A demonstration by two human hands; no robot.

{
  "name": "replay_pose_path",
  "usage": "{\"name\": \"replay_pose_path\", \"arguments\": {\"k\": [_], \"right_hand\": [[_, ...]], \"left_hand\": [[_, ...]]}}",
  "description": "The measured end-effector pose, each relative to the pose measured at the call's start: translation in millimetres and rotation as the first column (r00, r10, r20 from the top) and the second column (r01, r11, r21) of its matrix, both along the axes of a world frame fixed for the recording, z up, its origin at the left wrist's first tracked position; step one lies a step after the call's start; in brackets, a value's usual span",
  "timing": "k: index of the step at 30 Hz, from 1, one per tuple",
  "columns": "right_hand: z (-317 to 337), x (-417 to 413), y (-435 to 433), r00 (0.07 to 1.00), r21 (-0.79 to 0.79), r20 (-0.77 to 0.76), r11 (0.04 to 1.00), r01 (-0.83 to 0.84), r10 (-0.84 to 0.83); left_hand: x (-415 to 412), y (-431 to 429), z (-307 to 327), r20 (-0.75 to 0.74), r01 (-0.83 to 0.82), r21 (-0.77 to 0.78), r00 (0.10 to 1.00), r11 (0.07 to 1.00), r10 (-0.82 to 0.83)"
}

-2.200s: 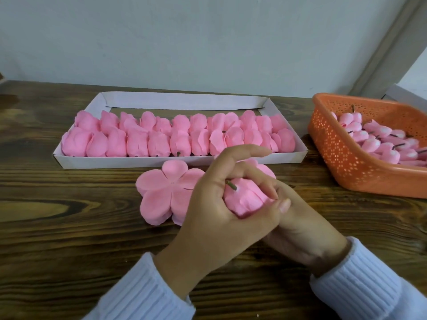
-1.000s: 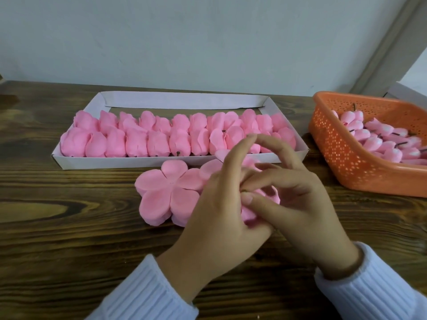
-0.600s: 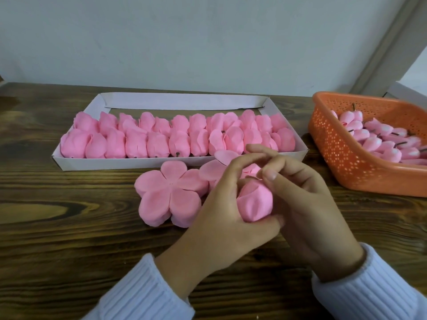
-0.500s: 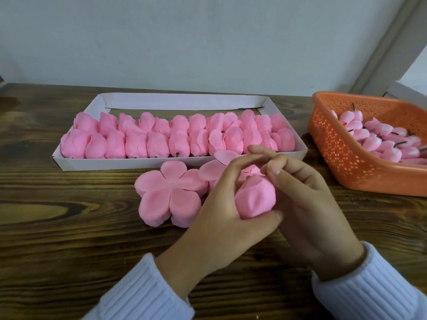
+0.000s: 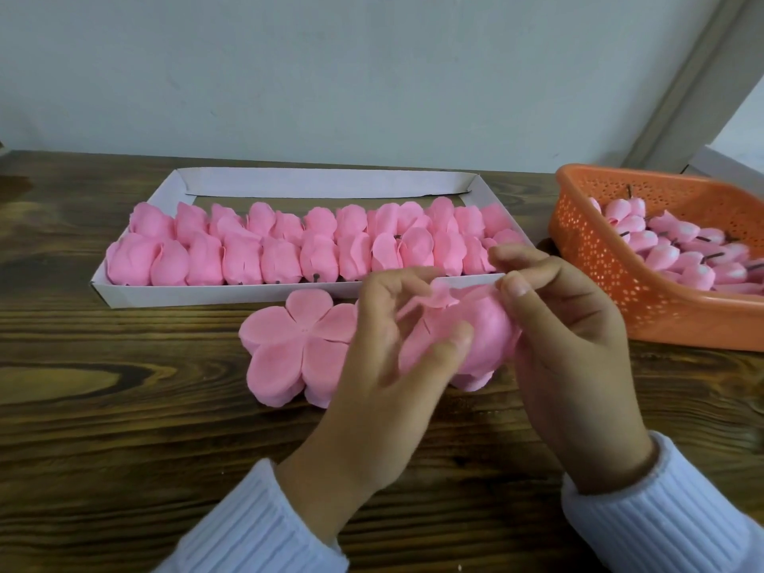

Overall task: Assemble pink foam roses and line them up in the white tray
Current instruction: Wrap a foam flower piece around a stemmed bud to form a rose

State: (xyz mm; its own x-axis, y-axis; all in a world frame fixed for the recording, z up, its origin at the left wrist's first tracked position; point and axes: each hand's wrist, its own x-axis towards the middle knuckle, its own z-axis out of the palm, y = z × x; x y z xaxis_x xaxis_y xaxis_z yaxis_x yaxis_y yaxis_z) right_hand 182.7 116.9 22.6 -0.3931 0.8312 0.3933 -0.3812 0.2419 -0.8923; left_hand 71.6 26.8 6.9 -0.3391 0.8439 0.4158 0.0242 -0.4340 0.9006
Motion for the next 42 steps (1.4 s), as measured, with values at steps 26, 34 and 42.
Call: {"name": "replay_pose_path", "arguments": {"k": [26, 34, 42], "right_hand": [[-3.9, 2.3, -1.2, 0.986, 0.180, 0.156, 0.979, -0.092, 0.064], [-2.8, -0.6, -6.6, 0.932, 0.212, 0.260, 0.926, -0.312, 0.254], [-4.4, 0.5, -4.2, 0.957, -0.011, 0.058, 0.959, -0.284, 0.284]], "left_hand": [[-8.8, -0.3, 3.6, -0.267, -0.137, 0.184, 0.946, 0.973, 0.184], [-1.8, 3.6, -6.5, -0.273, 0.015, -0.018, 0.962, 1.000, -0.019], [1.4, 7.3, -7.2, -0.202, -0.042, -0.144, 0.979, 0.989, 0.012]]}}
